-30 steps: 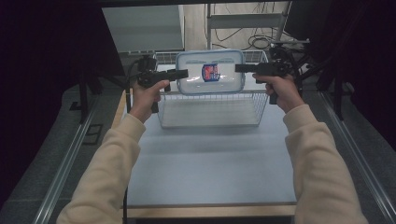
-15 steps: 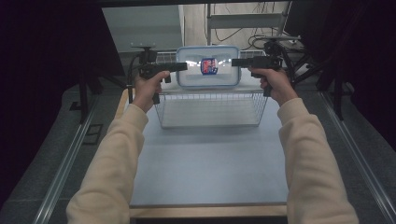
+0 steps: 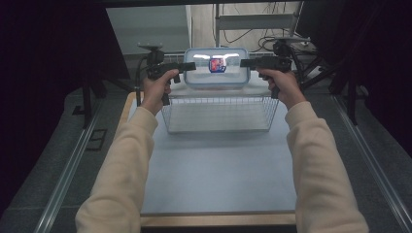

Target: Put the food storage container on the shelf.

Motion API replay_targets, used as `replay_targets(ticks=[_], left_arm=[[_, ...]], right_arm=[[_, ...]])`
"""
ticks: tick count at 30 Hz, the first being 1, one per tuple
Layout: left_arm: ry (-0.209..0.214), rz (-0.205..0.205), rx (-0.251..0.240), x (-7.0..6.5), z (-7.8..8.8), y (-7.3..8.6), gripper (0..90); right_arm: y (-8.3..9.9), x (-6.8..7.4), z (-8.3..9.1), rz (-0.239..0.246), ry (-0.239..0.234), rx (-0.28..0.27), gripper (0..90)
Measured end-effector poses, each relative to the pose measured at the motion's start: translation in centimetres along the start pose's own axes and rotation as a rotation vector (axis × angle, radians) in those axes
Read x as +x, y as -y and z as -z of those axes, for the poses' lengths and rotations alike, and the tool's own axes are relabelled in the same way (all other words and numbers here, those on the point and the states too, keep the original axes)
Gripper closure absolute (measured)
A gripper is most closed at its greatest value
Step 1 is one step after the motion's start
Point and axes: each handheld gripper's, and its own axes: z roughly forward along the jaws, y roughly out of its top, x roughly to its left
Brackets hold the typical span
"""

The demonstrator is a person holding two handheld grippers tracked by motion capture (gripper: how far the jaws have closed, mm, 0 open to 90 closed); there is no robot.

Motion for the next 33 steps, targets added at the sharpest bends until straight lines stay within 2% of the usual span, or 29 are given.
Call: replay_targets(ticks=[3, 7, 8, 10, 13, 16, 19, 20, 25, 28, 30, 33], left_arm=[[0.003, 0.038, -0.01, 0.5, -0.5, -0.1, 40.5], [0.004, 0.075, -0.014, 1.2, -1.4, -0.1, 36.4], [-0.009, 0.076, -0.017, 1.4, -1.4, -0.1, 36.2], [-0.006, 0.076, -0.022, 1.5, -1.5, -0.1, 36.6], [-0.001, 0.077, -0.016, 1.5, -1.7, 0.0, 33.9], [-0.02, 0.046, -0.02, 1.2, -1.7, 0.1, 31.3], [-0.032, 0.012, -0.052, 0.4, -1.2, 0.1, 27.9], [-0.031, 0.003, -0.057, 0.2, -1.0, 0.1, 28.0], [-0.067, -0.084, -0.078, -1.5, 0.7, 0.5, 28.2], [-0.083, -0.137, -0.063, -2.4, 1.9, 1.4, 27.9], [-0.094, -0.166, -0.047, -2.9, 2.7, 2.2, 27.9], [-0.087, -0.183, -0.029, -3.4, 3.5, 3.0, 28.0]], right_arm=[[0.0, -0.3, -0.2, -0.033, 0.008, -0.013, 45.8], [0.1, -0.7, -0.7, -0.079, 0.045, -0.028, 43.4], [0.2, -0.6, -0.8, -0.082, 0.058, -0.027, 43.0], [0.3, -0.6, -1.0, -0.095, 0.088, -0.038, 42.3], [0.5, -0.6, -1.1, -0.121, 0.084, -0.056, 40.2], [0.8, -0.4, -0.9, -0.125, 0.083, -0.092, 36.6], [1.1, 0.2, 0.0, -0.102, 0.093, -0.146, 34.3], [1.2, 0.4, 0.4, -0.08, 0.091, -0.154, 33.9], [2.0, 1.4, 2.1, 0.009, 0.08, -0.157, 31.9], [2.8, 1.8, 3.4, 0.064, 0.095, -0.148, 31.6], [3.5, 1.9, 4.1, 0.089, 0.081, -0.134, 30.7], [4.3, 2.1, 4.8, 0.116, 0.071, -0.122, 31.0]])
